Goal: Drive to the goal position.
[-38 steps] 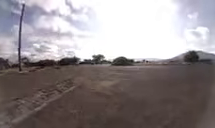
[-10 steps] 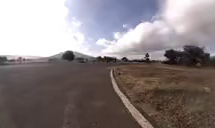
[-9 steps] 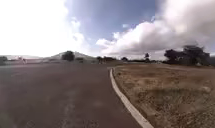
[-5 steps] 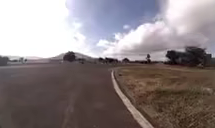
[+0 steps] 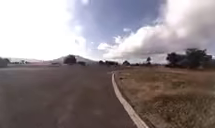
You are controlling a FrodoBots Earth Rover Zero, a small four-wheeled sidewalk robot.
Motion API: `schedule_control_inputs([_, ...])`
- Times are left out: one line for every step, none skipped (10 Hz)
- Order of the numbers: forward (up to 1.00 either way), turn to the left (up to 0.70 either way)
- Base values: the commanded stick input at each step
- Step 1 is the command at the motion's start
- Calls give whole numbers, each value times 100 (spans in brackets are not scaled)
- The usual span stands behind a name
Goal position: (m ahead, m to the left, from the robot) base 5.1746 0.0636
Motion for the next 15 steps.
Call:
schedule_control_inputs([63,0])
schedule_control_inputs([62,0])
schedule_control_inputs([76,0])
schedule_control_inputs([76,0])
schedule_control_inputs([76,0])
schedule_control_inputs([76,0])
schedule_control_inputs([87,-16])
schedule_control_inputs([87,-1])
schedule_control_inputs([87,0])
schedule_control_inputs([87,0])
schedule_control_inputs([87,0])
schedule_control_inputs([87,0])
schedule_control_inputs([87,0])
schedule_control_inputs([87,0])
schedule_control_inputs([87,0])
